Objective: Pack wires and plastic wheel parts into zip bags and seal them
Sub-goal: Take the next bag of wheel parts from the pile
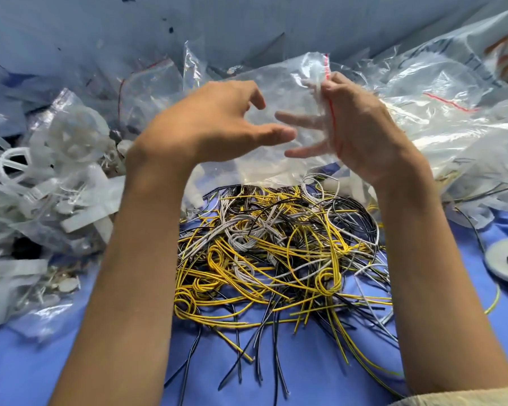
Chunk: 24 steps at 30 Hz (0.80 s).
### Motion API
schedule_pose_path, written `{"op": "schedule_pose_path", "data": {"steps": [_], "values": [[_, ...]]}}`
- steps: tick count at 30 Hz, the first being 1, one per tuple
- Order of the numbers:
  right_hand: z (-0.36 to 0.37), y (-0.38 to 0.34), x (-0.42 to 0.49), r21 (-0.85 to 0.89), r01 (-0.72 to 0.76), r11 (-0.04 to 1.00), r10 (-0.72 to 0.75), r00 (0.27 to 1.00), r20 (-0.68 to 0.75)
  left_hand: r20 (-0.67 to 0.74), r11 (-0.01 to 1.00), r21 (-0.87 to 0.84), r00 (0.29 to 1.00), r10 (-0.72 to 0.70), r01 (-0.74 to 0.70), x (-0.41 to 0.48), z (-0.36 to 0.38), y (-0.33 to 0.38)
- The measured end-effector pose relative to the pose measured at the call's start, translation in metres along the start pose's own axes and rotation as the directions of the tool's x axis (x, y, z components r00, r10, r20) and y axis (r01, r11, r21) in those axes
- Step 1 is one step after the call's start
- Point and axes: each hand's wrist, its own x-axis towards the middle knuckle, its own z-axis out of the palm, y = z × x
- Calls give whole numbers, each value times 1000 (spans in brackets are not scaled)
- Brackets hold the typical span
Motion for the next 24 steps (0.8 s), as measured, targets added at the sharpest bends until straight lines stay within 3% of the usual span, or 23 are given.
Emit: {"op": "schedule_pose_path", "data": {"steps": [5,9,11,16,21,24], "values": [[0,1,1,3,89,996,-88,985,149,-119,990,-134,991,-61,45,9,12,18],[-11,1,-1,-17,111,994,-101,953,286,-129,963,-261,991,30,-63,6,11,24],[-15,5,-1,-112,89,990,-59,967,247,-103,968,-241,994,46,-70,9,15,26],[-12,11,1,-419,-61,906,112,989,99,-135,1000,3,991,-20,21,14,31,23],[-10,14,3,-502,-158,850,177,984,-10,-190,999,8,981,-35,37,15,33,17],[-9,21,7,-618,-271,738,250,960,-122,-246,999,-33,969,-13,5,15,35,19]]}}
